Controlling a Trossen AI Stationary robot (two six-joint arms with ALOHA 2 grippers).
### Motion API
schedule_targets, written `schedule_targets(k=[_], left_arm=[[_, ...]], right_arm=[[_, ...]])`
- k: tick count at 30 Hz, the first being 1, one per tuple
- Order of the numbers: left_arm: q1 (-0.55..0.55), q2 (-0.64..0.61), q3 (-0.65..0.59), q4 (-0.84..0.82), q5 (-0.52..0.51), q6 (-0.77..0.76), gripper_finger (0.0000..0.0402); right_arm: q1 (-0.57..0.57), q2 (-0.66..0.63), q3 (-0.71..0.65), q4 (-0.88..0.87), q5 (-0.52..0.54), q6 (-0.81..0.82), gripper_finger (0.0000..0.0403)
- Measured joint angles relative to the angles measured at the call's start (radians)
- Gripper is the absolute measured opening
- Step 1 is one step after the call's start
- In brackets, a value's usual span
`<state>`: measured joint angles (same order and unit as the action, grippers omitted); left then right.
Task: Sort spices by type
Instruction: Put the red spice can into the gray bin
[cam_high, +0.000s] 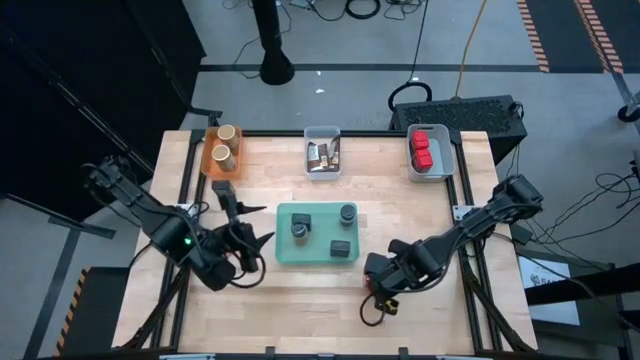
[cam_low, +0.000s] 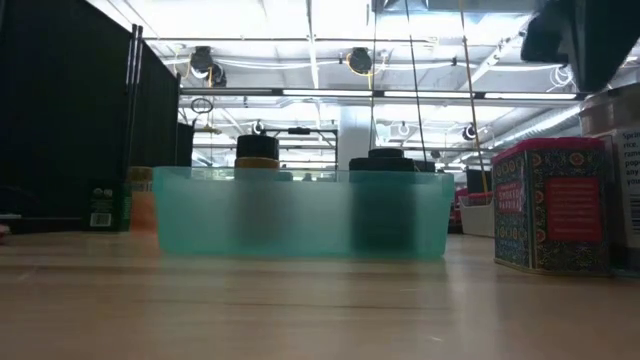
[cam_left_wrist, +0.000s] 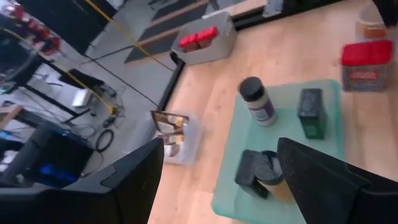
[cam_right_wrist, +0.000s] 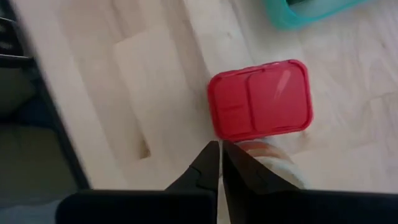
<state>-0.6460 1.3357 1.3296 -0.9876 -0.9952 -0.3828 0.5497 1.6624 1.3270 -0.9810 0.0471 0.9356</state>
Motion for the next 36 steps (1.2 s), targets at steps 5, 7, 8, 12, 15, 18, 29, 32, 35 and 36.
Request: schedule_targets(k=[5,7,8,12,15,18,29,32,35,36], left_arm=[[-0.001,0.000,0.000,0.000,-0.014,0.003,0.0313],[-0.001,0.000,0.000,0.000,-0.015,0.003,0.0313],[-0.001,0.000,0.000,-0.001,-0.015,0.003,0.0313],[-0.001,0.000,0.000,-0.001,-0.015,0.003,0.0313],[-0.001,0.000,0.000,-0.001,-0.015,0.003,0.0313],[-0.001,0.000,0.000,-0.002,-0.015,0.003,0.0313],[0.005,0.000,0.000,-0.002,-0.014,0.003,0.0313],[0.005,0.000,0.000,-0.002,-0.014,0.003,0.0313],[0.005,0.001,0.000,-0.002,-0.014,0.003,0.0313],[0.005,0.001,0.000,-0.002,-0.014,0.003,0.0313]], right_arm=[[-0.014,0.027,0.000,-0.029,0.001,0.011,0.0000],[-0.016,0.028,0.000,-0.062,-0.001,0.025,0.0000],[-0.016,0.028,0.000,-0.083,-0.001,0.036,0.0000],[-0.011,0.028,0.000,-0.182,-0.001,0.077,0.0000],[-0.005,0.028,0.000,-0.176,0.006,0.073,0.0000],[-0.004,0.010,-0.001,-0.165,0.032,0.060,0.0000],[-0.063,0.000,-0.001,-0.241,0.097,-0.260,0.0000],[-0.116,0.016,-0.001,-0.219,0.123,-0.289,0.0000],[-0.144,0.027,-0.001,-0.142,0.140,-0.358,0.0000],[-0.151,0.033,-0.001,-0.127,0.136,-0.373,0.0000]])
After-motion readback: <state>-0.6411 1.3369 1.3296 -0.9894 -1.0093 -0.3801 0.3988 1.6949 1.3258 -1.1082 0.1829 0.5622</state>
